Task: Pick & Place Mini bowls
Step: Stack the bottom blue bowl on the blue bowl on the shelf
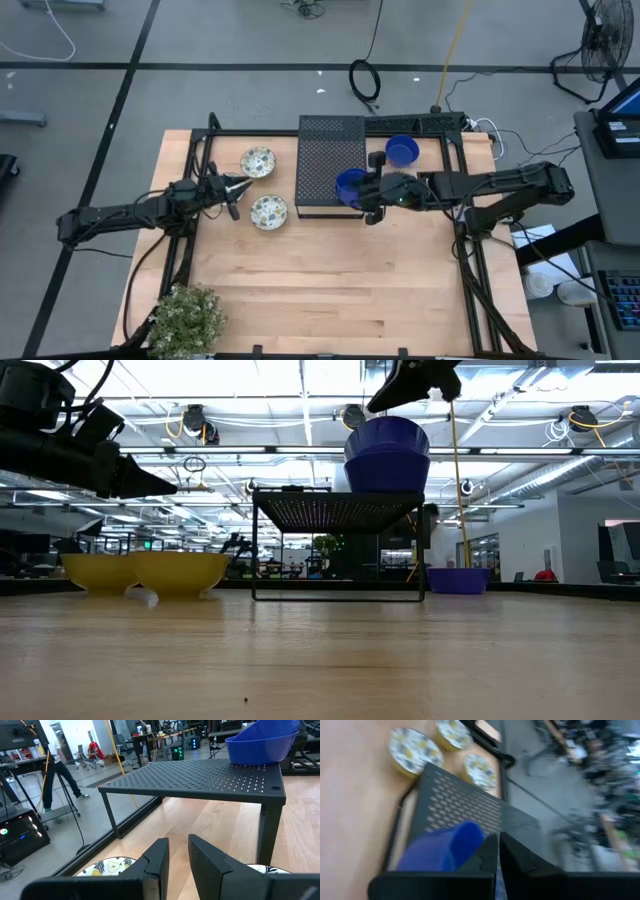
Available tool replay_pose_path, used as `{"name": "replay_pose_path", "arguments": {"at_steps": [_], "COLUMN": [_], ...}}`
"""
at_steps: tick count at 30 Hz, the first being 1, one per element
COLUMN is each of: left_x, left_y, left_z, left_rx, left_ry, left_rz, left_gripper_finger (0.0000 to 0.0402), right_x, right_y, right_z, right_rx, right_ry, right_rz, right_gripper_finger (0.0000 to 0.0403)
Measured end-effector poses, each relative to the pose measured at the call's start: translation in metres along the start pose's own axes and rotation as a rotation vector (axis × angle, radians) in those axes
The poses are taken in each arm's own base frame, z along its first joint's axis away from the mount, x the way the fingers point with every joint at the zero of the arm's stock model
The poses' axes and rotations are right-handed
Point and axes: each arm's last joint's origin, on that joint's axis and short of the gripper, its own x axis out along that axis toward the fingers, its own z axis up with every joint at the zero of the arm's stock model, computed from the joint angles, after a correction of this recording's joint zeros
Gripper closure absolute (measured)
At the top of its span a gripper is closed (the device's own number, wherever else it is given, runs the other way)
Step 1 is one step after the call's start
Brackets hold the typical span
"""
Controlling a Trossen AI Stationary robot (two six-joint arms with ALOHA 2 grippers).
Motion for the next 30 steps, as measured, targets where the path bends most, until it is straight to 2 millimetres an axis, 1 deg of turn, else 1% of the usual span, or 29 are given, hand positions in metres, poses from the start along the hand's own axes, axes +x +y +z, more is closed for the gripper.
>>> {"name": "replay_pose_path", "arguments": {"at_steps": [3,5,13,16,20,25,30], "left_x": [0.0,0.0,0.0,0.0,0.0,0.0,0.0], "left_y": [0.0,0.0,0.0,0.0,0.0,0.0,0.0], "left_z": [0.0,0.0,0.0,0.0,0.0,0.0,0.0], "left_rx": [0.0,0.0,0.0,0.0,0.0,0.0,0.0], "left_ry": [0.0,0.0,0.0,0.0,0.0,0.0,0.0], "left_rz": [0.0,0.0,0.0,0.0,0.0,0.0,0.0], "left_gripper_finger": [0.0325,0.0325,0.0325,0.0325,0.0325,0.0325,0.0325], "right_x": [-0.005,-0.008,-0.019,-0.018,-0.013,-0.009,-0.014], "right_y": [0.007,0.012,0.03,0.035,0.042,0.048,0.041], "right_z": [0.003,0.003,0.007,0.005,-0.004,-0.011,0.001], "right_rx": [-0.035,-0.053,0.026,0.041,0.024,-0.026,-0.002], "right_ry": [0.045,0.065,0.047,0.05,0.076,0.088,-0.014], "right_rz": [-0.075,-0.086,-0.019,-0.009,-0.002,0.0,-0.043], "right_gripper_finger": [0.0395,0.04,0.0402,0.0402,0.0402,0.0402,0.0402]}}
